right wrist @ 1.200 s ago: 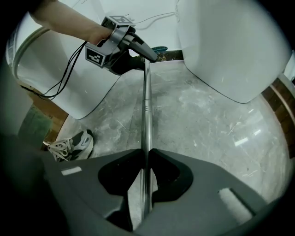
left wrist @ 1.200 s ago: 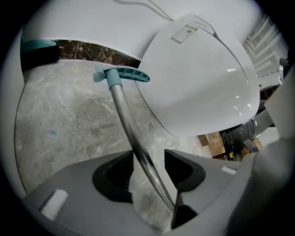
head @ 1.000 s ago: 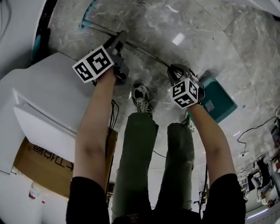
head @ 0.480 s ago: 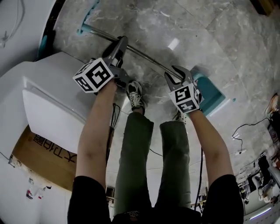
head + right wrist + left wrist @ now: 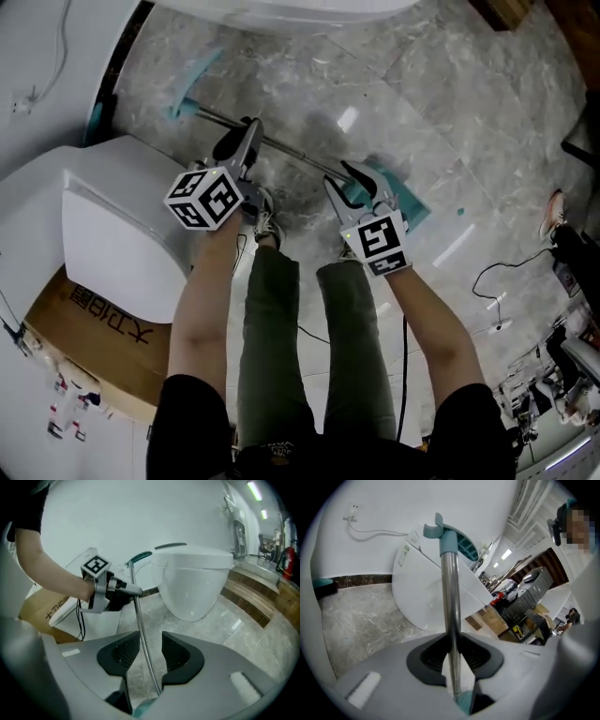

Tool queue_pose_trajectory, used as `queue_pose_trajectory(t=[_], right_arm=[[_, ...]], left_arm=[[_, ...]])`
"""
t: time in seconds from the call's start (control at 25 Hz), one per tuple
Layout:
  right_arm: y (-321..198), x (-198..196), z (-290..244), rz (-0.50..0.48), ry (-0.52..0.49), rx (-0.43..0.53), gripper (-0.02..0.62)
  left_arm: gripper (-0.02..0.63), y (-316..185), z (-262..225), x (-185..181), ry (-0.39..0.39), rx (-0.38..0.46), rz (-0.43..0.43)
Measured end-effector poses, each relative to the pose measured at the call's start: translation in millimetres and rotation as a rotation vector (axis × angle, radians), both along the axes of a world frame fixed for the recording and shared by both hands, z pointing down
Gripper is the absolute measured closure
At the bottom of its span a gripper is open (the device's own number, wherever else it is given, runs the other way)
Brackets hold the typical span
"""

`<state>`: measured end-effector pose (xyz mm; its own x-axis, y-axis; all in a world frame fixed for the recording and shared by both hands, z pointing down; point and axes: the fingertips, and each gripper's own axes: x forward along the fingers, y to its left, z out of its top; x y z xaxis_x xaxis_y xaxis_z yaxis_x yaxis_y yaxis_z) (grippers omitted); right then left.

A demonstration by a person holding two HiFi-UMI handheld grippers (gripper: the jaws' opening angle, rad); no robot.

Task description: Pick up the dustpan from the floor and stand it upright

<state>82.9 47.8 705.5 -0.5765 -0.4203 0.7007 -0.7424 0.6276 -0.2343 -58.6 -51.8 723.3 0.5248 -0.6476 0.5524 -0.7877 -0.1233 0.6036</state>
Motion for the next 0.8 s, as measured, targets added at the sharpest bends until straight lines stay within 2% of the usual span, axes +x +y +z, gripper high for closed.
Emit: queue_pose_trajectory(t=[0.2, 0.52, 0.64, 0.8], right_arm=[[-6, 25, -70, 0.071, -0.056, 0.058, 0.471], [-9, 46, -148, 0.106, -0.087, 0.131, 0.471], [-14, 44, -168, 0.126, -0.102, 0.149, 0.471], [-21, 27, -184, 0.145, -0.115, 0.163, 0.471]], left_arm=[[0.466, 8, -36, 17, -0.046, 0.03, -0.018], [0.466, 1, -97, 33, -0.117, 0.13, 0.054], [0.466, -7, -114, 24, -0.15, 0.158, 0.062], [0.466, -20, -132, -5, -0.187, 0.188, 0.058]])
